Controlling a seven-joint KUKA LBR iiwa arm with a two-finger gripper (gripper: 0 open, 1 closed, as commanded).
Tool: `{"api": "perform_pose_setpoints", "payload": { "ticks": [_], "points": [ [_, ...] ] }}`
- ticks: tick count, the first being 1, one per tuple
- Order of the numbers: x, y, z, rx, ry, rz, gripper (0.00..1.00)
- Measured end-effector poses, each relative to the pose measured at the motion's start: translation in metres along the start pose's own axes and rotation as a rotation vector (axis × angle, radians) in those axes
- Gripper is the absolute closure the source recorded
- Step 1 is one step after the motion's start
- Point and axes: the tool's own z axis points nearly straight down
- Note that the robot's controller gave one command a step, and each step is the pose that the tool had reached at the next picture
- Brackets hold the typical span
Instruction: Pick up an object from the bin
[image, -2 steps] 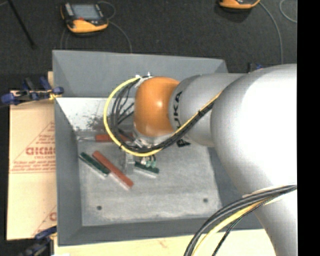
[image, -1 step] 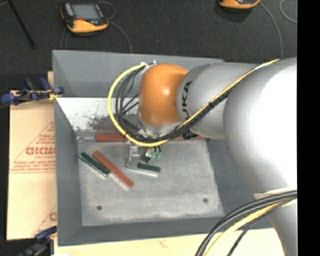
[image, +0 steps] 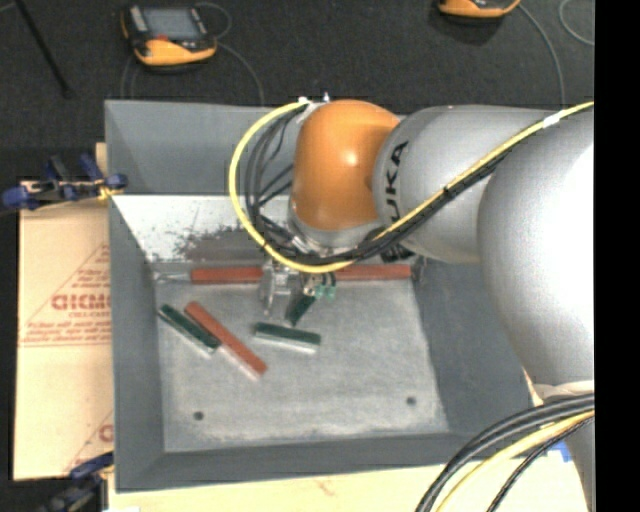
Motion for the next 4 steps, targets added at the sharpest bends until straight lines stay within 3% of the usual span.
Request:
{"api": "perform_pose_setpoints", "payload": {
  "ticks": [1, 2, 3, 4],
  "points": [
    [0.013, -0.037, 0.007, 0.003, 0.002, 0.026, 0.00],
    [0.013, -0.037, 0.007, 0.003, 0.002, 0.026, 0.00],
    [0.025, -0.058, 0.083, 0.004, 0.002, -0.061, 1.00],
    [0.025, -0.058, 0.083, 0.003, 0.002, -0.061, 1.00]
  ]
}}
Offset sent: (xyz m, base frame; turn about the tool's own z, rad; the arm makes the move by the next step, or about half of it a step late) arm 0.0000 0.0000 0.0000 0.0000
